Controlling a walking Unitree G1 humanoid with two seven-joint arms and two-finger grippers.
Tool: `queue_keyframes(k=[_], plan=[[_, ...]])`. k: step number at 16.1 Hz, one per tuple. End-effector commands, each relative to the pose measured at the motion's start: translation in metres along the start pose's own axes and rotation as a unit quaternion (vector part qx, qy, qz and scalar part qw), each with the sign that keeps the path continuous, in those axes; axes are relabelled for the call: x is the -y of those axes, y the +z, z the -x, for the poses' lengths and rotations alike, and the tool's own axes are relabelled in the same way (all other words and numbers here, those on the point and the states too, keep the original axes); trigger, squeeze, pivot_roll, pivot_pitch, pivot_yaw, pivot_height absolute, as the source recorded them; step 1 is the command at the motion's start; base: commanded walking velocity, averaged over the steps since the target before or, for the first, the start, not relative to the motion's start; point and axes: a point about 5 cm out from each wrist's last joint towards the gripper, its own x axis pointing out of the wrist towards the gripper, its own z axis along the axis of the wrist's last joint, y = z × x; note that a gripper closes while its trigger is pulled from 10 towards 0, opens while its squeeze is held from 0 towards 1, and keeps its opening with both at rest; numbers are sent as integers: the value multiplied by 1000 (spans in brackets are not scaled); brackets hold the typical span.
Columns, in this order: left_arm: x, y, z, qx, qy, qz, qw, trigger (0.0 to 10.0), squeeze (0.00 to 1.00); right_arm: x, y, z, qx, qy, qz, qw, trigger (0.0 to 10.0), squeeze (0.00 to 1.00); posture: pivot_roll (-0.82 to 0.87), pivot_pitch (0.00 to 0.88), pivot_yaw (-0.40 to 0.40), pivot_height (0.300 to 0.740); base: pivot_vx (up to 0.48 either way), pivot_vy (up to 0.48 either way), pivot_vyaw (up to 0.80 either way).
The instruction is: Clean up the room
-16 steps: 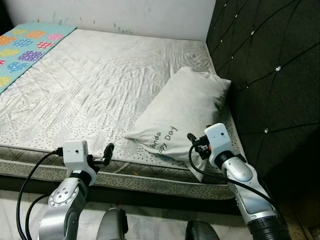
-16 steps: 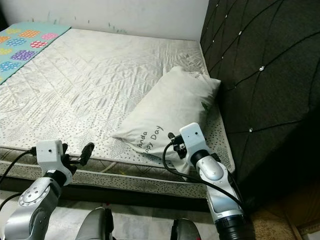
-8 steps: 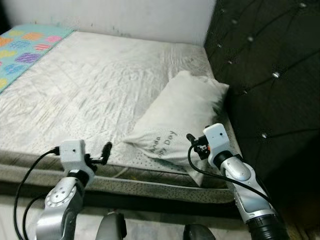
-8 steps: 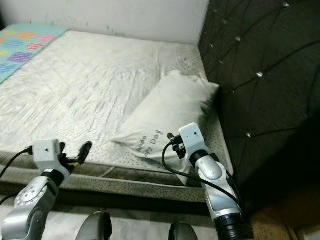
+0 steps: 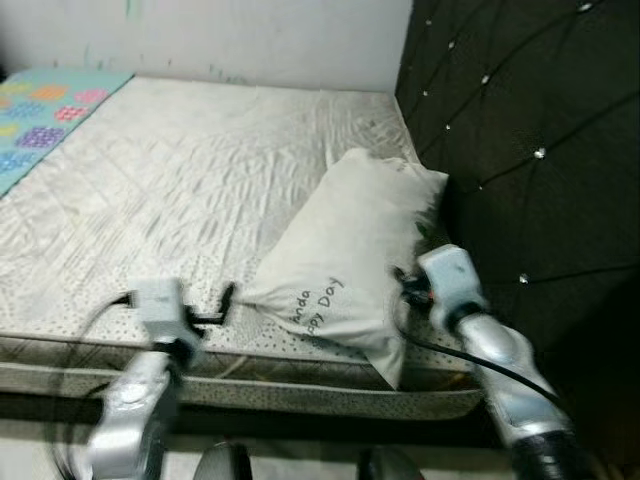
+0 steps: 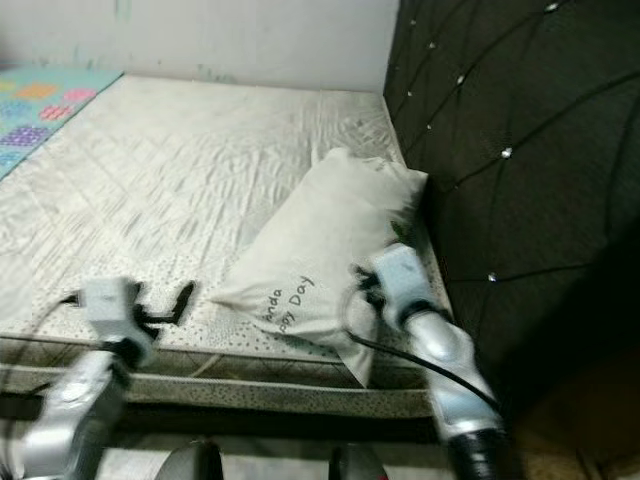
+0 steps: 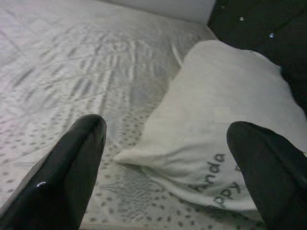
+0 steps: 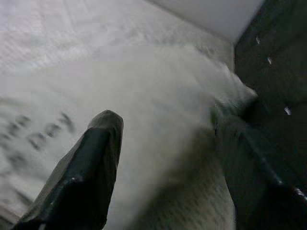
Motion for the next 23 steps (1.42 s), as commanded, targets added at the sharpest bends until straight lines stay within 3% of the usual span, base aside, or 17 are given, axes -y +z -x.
queue_keyframes(k=[1,11,14,20,23], plan=[[-9,2,3,-1,12,-9,1000,10000,0,-5,10,-5,17,9,-4,1000,10000,0,-162,0,-55,641,289,0,0],[-8,1,4,2,7,-5,1000,10000,0,-5,9,-5,18,12,3,1000,10000,0,-161,0,-58,641,330,0,0],[-12,1,4,1,34,-13,999,10000,0,-5,6,-4,15,13,5,1000,10000,0,-161,0,-59,641,0,0,0],[-12,0,4,-4,33,-10,999,10000,0,-8,3,-2,8,22,10,1000,10000,0,-159,2,-59,641,0,0,0],[-13,0,5,-6,33,-11,999,10000,0,-10,2,0,12,24,8,1000,10000,0,-158,10,-58,601,0,0,0]])
